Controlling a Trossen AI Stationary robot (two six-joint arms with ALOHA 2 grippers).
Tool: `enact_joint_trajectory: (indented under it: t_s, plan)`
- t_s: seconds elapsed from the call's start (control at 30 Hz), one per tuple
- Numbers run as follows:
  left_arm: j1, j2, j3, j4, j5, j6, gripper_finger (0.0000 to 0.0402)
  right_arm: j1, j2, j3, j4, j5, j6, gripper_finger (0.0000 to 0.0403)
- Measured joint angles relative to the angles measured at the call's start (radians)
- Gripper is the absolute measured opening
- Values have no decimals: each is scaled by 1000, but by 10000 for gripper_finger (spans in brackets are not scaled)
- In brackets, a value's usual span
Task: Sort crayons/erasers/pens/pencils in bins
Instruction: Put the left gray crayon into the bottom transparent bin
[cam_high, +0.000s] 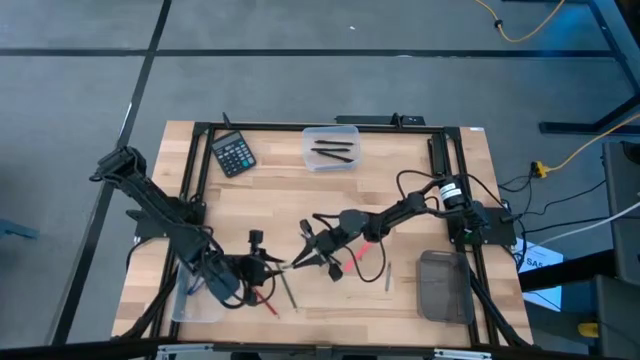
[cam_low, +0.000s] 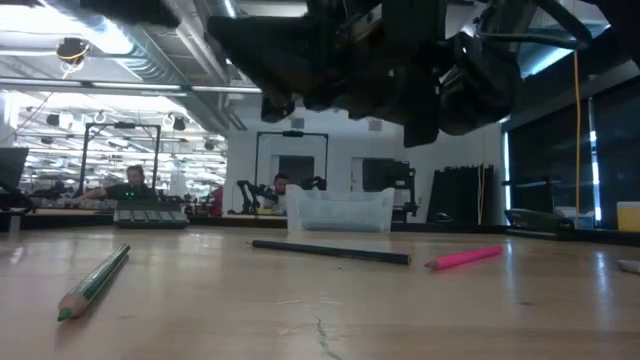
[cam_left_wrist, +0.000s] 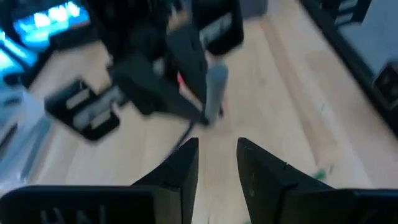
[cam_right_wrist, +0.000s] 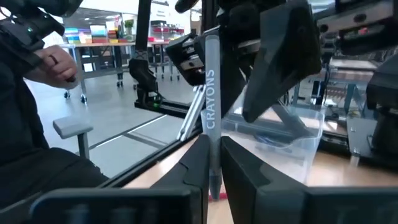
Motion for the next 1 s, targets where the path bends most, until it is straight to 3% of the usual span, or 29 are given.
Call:
enact_joint_trajectory:
  t_s: [0.3,0.5,0.77,1.0]
  plan:
    - [11,0,0,160,20,186,99,4,0,0,-6,1,-4,42]
    - [11,-1,0,159,47,186,83,5,0,0,-7,-1,-4,42]
    - [11,-1,0,157,46,185,10,5,0,0,-15,-8,-2,42]
    - [11,-16,0,61,50,120,16,5,0,1,-80,96,26,63]
